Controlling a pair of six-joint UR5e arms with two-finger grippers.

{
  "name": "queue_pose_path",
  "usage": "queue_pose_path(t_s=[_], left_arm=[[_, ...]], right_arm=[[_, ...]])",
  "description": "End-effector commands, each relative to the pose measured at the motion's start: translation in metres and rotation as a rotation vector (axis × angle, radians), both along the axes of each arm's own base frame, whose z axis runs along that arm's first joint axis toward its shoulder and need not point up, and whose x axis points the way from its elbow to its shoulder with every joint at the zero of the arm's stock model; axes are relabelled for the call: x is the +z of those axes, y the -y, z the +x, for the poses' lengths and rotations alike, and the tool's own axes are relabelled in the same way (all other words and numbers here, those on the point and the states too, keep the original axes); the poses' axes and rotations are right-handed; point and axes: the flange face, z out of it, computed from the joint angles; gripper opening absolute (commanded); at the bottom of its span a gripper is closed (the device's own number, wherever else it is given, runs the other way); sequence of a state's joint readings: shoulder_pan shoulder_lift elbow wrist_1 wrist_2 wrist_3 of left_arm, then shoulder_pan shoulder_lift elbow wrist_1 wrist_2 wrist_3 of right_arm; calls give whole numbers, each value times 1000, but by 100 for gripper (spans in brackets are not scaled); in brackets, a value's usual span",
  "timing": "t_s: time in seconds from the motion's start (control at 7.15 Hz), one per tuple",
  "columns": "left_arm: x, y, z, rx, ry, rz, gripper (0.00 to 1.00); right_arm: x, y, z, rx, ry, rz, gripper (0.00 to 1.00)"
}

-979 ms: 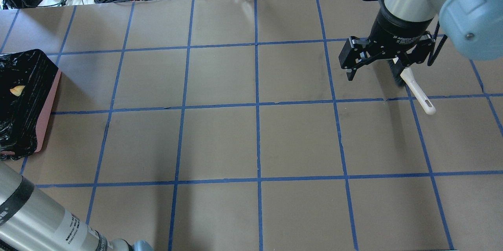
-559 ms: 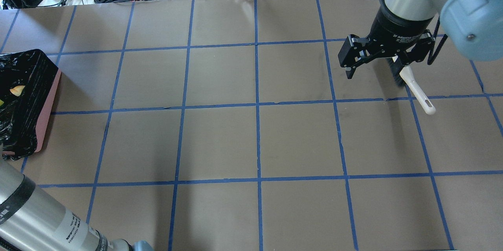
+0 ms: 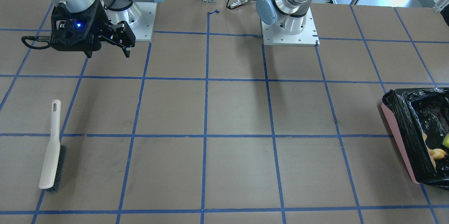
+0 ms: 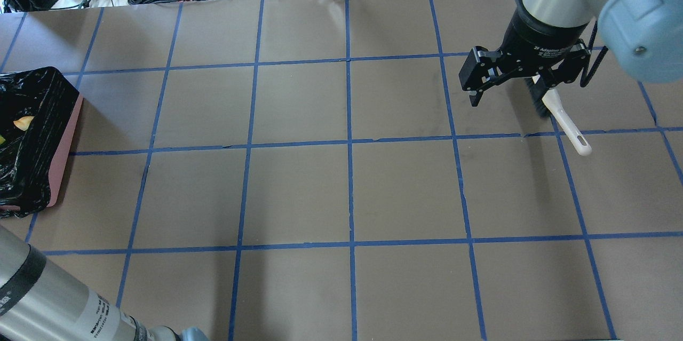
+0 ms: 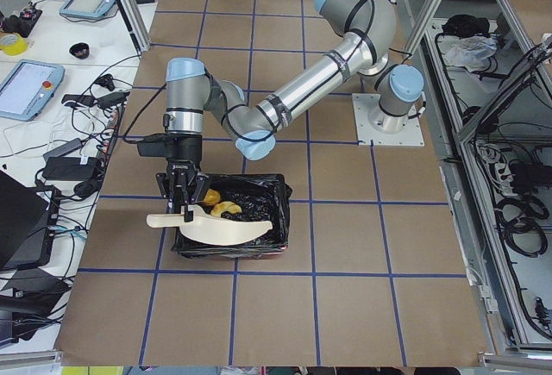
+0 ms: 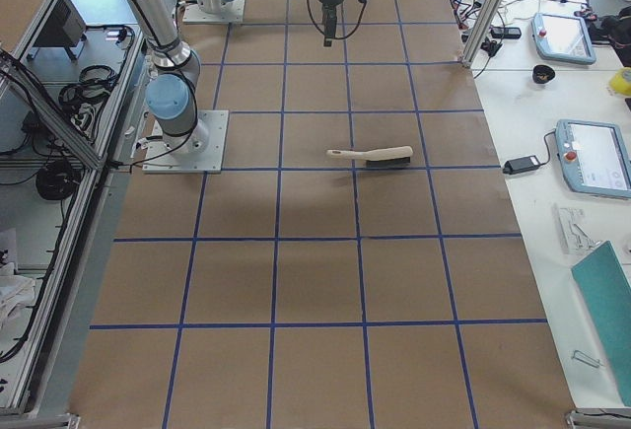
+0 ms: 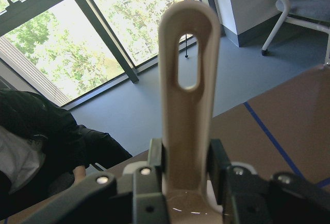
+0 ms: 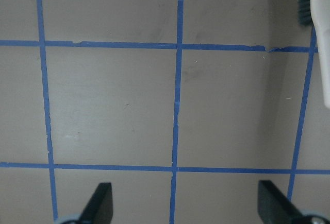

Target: Sweep and dump trash into bin

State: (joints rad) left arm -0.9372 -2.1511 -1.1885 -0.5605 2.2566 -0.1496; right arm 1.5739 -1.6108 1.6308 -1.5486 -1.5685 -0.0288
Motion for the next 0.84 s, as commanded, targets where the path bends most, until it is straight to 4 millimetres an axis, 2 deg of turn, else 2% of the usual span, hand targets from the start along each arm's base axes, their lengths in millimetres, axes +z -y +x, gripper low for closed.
queue_pose_path(t_s=[0.0, 0.28, 0.42, 0.56, 0.7], left_arm=[[33, 2, -15, -11, -112, -97, 0], [54, 26, -64, -13, -168, -135, 0], [53, 35, -93, 1, -216, -143, 0], [46, 45, -137, -16, -302, -131, 0], [31, 52, -164, 14, -371, -110, 0]], right_arm=[[2, 2, 0, -4, -2, -24, 100], [3, 3, 1, -3, 5, -33, 100], [2, 3, 1, -6, 5, -28, 100], [-1, 4, 0, -7, -4, -22, 100], [-2, 4, 1, -9, 5, -24, 100]])
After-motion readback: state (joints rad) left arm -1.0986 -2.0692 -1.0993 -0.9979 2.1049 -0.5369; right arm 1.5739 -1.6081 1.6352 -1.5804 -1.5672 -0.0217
